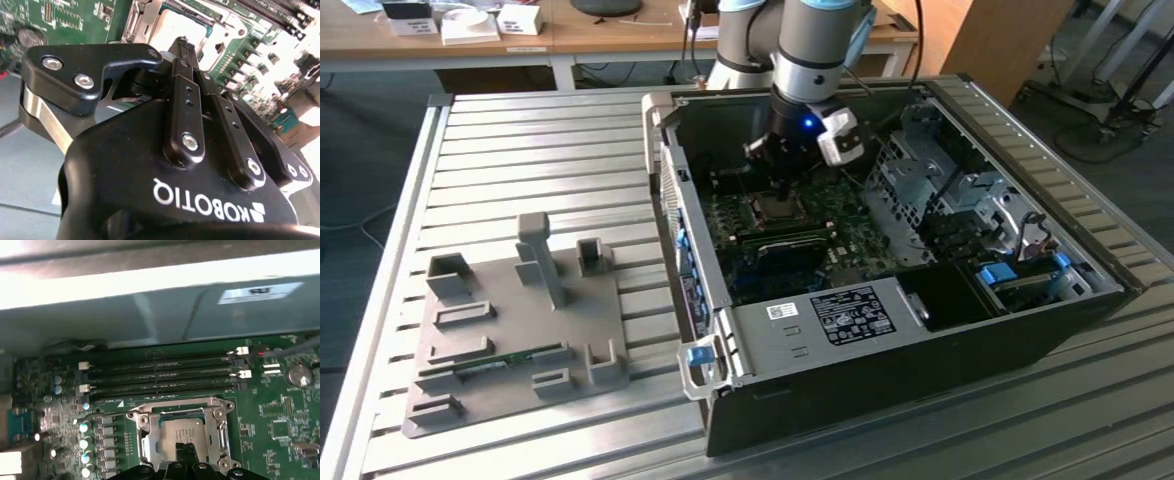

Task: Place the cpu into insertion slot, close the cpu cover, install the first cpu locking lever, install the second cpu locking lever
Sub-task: 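Close the cpu cover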

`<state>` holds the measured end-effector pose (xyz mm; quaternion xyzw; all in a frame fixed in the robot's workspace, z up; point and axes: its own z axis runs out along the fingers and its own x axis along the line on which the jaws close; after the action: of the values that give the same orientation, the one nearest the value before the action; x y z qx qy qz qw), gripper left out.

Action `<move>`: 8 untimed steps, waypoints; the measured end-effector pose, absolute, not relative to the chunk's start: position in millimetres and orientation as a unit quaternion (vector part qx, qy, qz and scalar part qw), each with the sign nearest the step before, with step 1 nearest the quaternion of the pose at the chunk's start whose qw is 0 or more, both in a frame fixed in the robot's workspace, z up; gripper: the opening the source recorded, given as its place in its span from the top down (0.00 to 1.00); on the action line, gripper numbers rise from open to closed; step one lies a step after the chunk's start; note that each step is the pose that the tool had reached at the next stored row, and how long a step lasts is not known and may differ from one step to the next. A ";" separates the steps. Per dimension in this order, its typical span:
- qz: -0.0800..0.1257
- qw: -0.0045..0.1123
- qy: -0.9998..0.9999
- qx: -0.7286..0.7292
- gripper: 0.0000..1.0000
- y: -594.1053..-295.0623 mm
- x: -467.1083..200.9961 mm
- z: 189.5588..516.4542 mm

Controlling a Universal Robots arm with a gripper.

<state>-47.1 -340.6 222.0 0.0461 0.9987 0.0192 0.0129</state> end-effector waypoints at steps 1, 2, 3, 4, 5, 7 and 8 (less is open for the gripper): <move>0.019 0.013 0.999 0.037 0.89 -340.6 -47.1 221.7; 0.019 0.013 0.999 0.028 0.89 -340.6 -47.1 221.4; 0.020 0.012 1.000 0.018 0.89 -340.6 -47.1 221.1; 0.020 0.012 1.000 0.010 0.89 -340.6 -47.1 220.8; 0.020 0.012 1.000 0.003 0.89 -340.6 -47.1 220.8; 0.020 0.012 1.000 -0.001 0.89 -340.6 -47.1 220.7; 0.020 0.012 1.000 -0.002 0.89 -340.6 -47.1 220.7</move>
<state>-47.1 -340.6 220.7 -0.0015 0.9997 0.0198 0.0121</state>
